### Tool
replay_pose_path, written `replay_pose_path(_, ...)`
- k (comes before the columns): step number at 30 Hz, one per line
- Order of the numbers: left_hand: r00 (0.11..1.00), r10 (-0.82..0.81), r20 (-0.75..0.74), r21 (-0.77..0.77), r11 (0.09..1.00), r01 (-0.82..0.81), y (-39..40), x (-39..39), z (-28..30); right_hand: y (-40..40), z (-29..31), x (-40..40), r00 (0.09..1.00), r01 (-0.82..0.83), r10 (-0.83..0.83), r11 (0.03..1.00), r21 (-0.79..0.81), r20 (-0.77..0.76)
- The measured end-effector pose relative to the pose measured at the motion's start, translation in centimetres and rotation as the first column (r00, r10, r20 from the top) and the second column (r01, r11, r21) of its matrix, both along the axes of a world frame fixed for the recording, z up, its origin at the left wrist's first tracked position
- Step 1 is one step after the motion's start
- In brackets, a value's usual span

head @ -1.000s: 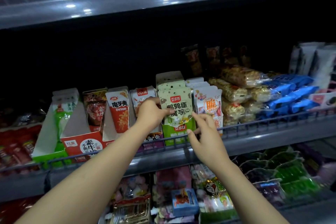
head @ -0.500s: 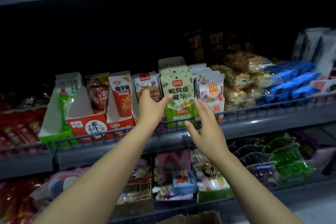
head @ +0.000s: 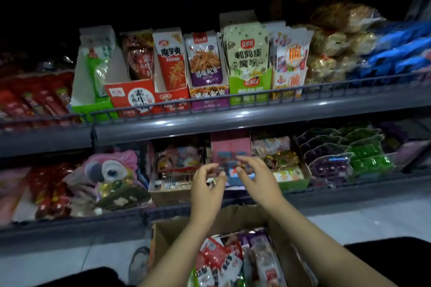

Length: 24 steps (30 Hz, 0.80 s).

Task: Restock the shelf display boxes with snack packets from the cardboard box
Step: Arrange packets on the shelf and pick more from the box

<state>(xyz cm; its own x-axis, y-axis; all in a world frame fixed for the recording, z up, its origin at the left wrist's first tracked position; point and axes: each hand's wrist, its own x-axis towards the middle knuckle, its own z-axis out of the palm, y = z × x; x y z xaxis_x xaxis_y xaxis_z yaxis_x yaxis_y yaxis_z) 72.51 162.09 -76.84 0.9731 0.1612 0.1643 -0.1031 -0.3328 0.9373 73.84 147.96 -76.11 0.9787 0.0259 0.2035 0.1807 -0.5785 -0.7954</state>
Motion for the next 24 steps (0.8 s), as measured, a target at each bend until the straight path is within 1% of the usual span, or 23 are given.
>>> replay_pose_path(3,0.991,0.023,-0.135,0.004,1.000,-0.023,0.9,-1.2,-4.1,0.9,-3.9,-1.3,0.988,-0.029,0.017,0.997,-0.076,-0.153)
replay_pose_path(5,0.972,0.038,-0.233,0.009,0.999,-0.037,1.6,-1.7,-7.0,1.3,-6.7,-2.2,0.971,-0.038,0.018,0.996,-0.080,-0.239)
replay_pose_path(8,0.925,0.039,-0.379,0.034,0.999,-0.028,2.7,-2.7,-11.2,1.9,-11.3,-3.9,0.931,-0.050,0.011,0.994,-0.098,-0.365)
replay_pose_path(10,0.897,0.046,-0.441,0.071,0.997,-0.016,3.3,-3.4,-13.9,2.4,-14.3,-5.0,0.893,-0.054,0.004,0.994,-0.099,-0.451)
replay_pose_path(13,0.837,0.042,-0.545,0.102,0.995,0.017,4.2,-4.3,-17.2,3.0,-18.0,-6.3,0.843,-0.038,-0.020,0.995,-0.096,-0.537)
replay_pose_path(17,0.756,0.055,-0.653,0.176,0.981,0.080,5.2,-5.3,-20.9,3.4,-22.1,-7.3,0.742,-0.048,-0.003,0.997,-0.059,-0.671)
replay_pose_path(22,0.669,0.044,-0.742,0.186,0.972,0.143,5.7,-6.0,-23.9,3.5,-26.4,-8.1,0.565,-0.045,0.017,0.999,-0.010,-0.825)
replay_pose_path(24,0.666,0.071,-0.743,0.218,0.966,0.140,5.8,-5.8,-25.0,3.5,-27.4,-8.3,0.495,0.004,0.022,1.000,0.027,-0.869)
